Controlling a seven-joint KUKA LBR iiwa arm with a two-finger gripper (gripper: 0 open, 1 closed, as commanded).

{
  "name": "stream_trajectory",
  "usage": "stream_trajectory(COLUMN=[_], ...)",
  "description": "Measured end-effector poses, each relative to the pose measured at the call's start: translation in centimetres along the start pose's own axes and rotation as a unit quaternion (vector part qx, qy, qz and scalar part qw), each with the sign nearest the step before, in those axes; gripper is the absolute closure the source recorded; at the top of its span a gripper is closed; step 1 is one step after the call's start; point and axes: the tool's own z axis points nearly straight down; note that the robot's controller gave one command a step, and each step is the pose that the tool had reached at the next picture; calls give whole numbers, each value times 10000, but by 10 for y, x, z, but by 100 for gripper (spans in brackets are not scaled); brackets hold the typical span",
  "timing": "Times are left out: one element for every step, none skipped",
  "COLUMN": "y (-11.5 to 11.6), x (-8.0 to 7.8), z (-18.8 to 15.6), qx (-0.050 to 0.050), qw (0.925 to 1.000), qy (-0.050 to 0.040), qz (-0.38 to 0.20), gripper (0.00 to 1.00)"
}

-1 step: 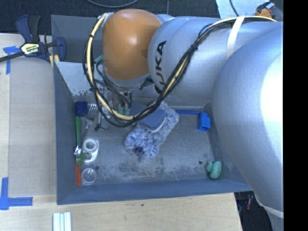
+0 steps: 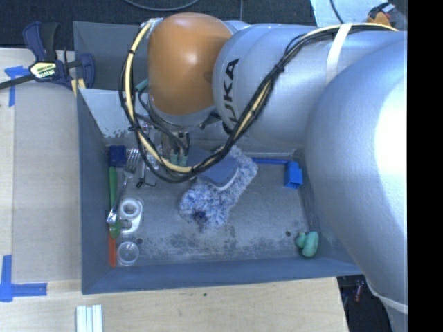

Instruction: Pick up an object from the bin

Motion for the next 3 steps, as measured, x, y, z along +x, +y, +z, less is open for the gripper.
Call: stream_trajectory(y=[0, -40, 7], x=[4, 14, 41], z=[20, 119, 115], qx=[-17, -5, -10], qw=[9999, 9826, 9962], qy=[-61, -48, -33], qz=[-153, -1856, -873], gripper=[0, 0, 0])
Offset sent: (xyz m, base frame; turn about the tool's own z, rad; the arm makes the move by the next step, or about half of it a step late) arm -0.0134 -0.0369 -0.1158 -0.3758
